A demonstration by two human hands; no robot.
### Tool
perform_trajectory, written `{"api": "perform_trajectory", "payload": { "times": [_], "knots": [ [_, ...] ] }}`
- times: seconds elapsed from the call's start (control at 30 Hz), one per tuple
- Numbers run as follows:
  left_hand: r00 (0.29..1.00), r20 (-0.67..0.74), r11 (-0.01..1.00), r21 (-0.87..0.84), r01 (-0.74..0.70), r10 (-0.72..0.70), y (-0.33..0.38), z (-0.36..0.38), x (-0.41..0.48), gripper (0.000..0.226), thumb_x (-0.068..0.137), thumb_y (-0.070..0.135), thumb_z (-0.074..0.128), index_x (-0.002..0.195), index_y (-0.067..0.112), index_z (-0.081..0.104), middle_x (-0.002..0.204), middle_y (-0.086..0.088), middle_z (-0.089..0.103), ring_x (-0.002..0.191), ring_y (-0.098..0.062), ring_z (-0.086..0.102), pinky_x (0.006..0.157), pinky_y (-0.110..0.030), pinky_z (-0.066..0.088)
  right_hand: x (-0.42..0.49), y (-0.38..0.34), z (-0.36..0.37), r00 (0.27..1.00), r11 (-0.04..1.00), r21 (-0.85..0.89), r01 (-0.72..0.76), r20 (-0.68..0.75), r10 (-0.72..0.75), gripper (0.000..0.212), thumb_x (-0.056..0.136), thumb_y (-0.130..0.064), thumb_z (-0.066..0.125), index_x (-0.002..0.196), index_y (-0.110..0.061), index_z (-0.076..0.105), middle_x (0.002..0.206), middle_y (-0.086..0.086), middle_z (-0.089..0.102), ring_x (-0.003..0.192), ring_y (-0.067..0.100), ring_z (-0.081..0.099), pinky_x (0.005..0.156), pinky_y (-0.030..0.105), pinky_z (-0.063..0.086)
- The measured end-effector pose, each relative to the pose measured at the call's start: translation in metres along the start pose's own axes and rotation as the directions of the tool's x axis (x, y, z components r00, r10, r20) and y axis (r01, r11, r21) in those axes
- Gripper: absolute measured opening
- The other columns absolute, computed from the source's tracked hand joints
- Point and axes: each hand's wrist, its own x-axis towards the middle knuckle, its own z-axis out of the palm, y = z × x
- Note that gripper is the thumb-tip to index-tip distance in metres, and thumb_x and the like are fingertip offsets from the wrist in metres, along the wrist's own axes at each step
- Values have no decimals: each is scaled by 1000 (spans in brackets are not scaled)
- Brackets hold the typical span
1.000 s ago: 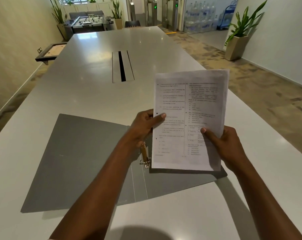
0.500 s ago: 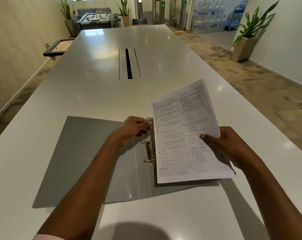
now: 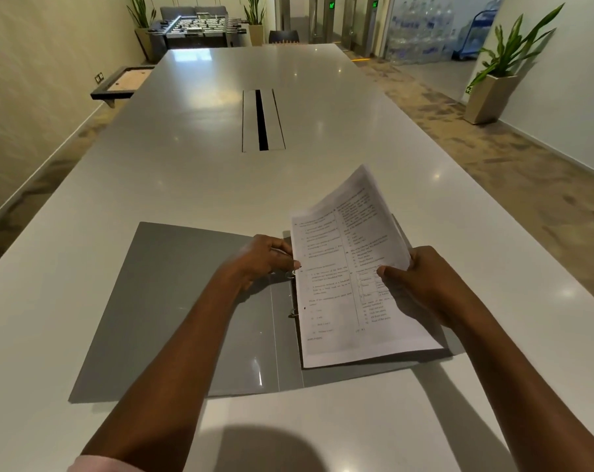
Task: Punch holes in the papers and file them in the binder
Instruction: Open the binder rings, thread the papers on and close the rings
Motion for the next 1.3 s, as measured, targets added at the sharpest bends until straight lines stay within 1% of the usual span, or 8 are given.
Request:
{"api": "perform_trajectory", "payload": {
  "times": [0.2,0.4,0.73,0.87,1.0,1.07,1.17,1.3],
  "knots": [
    [999,-41,999,-29,-29,28,-7,5,4,15,83,3,86,93,4,75,97,-7,84,95,-24,81,93,-37,63,3,-10,2,1000,998,-66,1,-22,-2,39,96,-22,72,131,-7,64,131,13,67,90,28,63,76,34,53],
    [1000,-23,994,-107,17,-20,-11,7,8,16,83,-1,85,97,0,76,99,-10,84,96,-27,82,90,-43,66,6,-18,3,1000,995,-96,-3,-11,2,43,94,-23,74,133,-9,63,130,14,67,89,29,64,71,32,52],
    [998,-8,990,-132,55,-57,-3,8,7,10,86,-7,80,85,0,74,91,-12,82,73,-17,80,65,-24,63,10,-26,0,1000,992,-126,-18,-9,17,43,93,-21,74,133,-10,62,130,13,66,88,27,64,67,29,50],
    [997,-17,988,-135,70,-73,0,11,5,8,86,-6,81,88,-1,74,92,-14,81,74,-20,78,71,-31,65,12,-30,-4,1000,987,-158,-11,1,12,40,94,-21,73,131,-8,65,125,12,69,74,17,64,57,21,47],
    [962,-271,966,-253,-46,-25,-9,22,-7,4,91,3,73,89,0,72,86,-12,72,79,-24,73,85,-44,67,15,-30,-7,999,984,-175,-32,19,36,39,94,-21,73,129,-8,64,116,8,69,72,17,65,54,21,45],
    [941,-338,964,-258,-70,-23,-18,25,-14,20,90,18,75,80,1,70,73,-8,64,68,-21,64,82,-51,65,15,-29,-8,998,985,-166,-43,29,49,37,94,-20,73,127,-8,65,110,4,67,72,16,64,55,21,45],
    [969,-201,977,-185,104,-141,-20,27,-38,30,97,30,73,90,1,76,72,-8,67,55,-14,54,52,-30,49,16,-28,-8,996,986,-153,-70,37,77,33,93,-18,74,124,-9,66,108,4,67,73,17,63,59,25,46],
    [965,-21,956,-145,257,-262,-22,34,-57,32,101,34,67,103,4,79,82,-8,73,62,-16,58,49,-25,39,19,-28,-7,996,985,-151,-77,40,84,32,92,-20,75,121,-9,65,108,3,65,73,18,62,59,26,46]
  ]
}}
